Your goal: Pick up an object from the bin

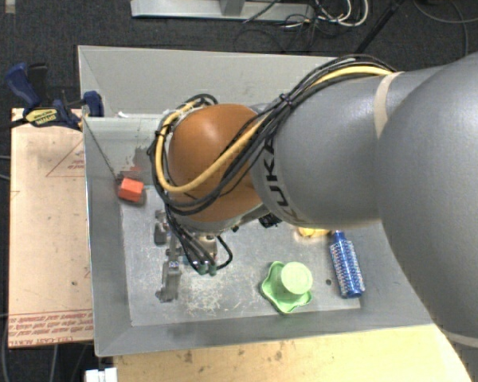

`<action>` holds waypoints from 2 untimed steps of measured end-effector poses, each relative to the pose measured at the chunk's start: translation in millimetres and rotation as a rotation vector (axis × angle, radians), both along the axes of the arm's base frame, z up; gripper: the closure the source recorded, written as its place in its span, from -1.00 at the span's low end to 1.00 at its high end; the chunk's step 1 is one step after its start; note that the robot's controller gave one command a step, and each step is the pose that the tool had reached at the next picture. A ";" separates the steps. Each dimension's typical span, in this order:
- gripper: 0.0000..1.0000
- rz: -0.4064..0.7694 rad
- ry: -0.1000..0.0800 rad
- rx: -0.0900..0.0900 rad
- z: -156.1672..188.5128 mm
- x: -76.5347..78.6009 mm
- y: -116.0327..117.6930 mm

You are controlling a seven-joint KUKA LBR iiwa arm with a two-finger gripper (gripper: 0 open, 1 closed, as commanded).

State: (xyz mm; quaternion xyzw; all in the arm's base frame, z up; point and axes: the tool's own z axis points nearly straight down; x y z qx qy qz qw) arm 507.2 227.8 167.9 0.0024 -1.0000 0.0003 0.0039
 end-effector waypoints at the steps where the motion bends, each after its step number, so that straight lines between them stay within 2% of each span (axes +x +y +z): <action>1: -1.00 -0.086 -0.002 -0.003 -83.9 42.5 -37.5; 2: -1.00 0.324 -0.008 0.000 -98.4 62.6 -105.9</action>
Offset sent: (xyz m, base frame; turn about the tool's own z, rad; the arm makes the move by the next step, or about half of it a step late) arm 0.0430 -0.0349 -0.0790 0.0817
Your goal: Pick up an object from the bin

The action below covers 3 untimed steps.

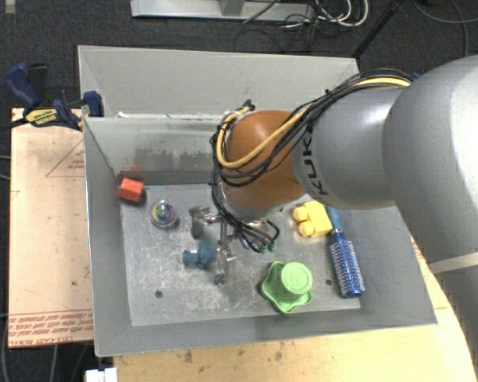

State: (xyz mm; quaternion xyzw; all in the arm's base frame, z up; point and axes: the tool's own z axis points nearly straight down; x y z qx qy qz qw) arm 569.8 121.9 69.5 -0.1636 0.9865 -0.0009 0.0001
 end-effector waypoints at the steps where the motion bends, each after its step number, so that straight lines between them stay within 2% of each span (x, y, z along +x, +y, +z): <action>1: 1.00 0.003 -0.001 0.004 1.1 -0.3 3.6; 2: 1.00 0.040 -0.002 0.004 1.4 5.4 3.2; 3: -1.00 0.039 -0.002 0.004 1.1 5.5 2.6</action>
Offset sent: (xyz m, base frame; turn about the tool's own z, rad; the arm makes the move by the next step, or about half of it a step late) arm 0.0000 0.0000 0.0000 0.0000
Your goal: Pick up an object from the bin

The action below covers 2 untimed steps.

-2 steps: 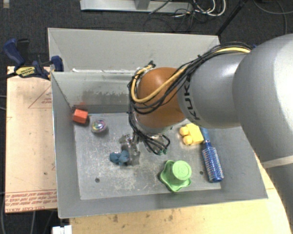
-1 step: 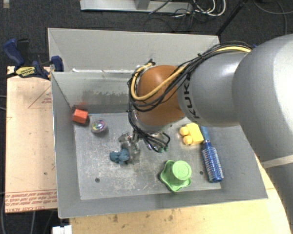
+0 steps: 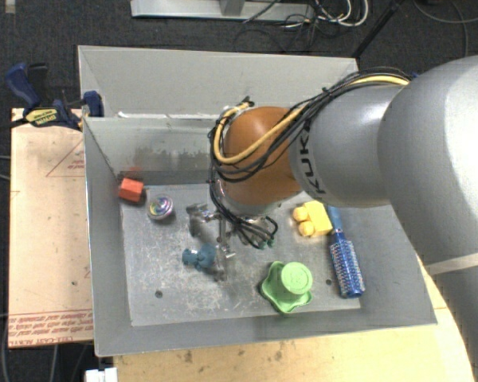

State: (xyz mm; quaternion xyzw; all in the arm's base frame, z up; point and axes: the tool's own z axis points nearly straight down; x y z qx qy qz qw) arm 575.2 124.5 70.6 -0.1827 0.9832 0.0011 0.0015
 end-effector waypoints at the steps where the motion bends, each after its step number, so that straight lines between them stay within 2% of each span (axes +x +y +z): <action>1: 1.00 -0.001 0.000 0.000 0.2 0.1 -0.3; 2: -1.00 0.000 0.001 0.000 -0.2 -0.1 -0.2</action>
Offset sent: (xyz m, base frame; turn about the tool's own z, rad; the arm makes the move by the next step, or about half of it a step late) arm 0.0000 0.0000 0.0000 0.0000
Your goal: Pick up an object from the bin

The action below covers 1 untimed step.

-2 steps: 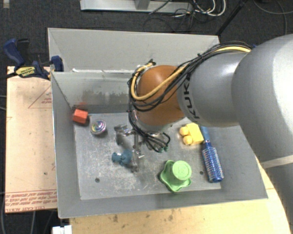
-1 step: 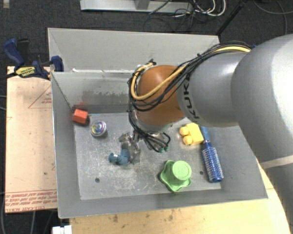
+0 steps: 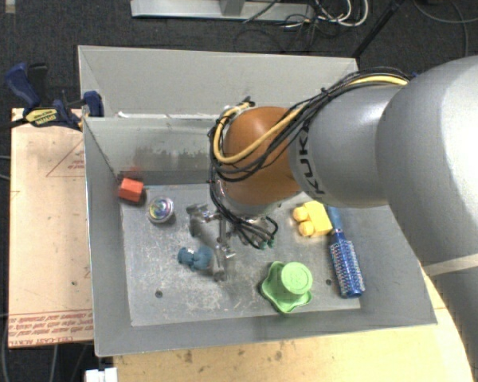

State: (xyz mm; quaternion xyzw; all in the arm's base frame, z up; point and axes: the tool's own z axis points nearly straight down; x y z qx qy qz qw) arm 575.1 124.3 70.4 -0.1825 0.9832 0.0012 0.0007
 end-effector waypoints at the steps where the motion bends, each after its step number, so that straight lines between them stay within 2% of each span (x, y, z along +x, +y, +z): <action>1: -1.00 -0.190 0.002 0.000 -0.8 -16.1 17.4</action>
Offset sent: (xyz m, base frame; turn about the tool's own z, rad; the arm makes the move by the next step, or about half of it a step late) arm -0.0157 0.0154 -0.0004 0.1918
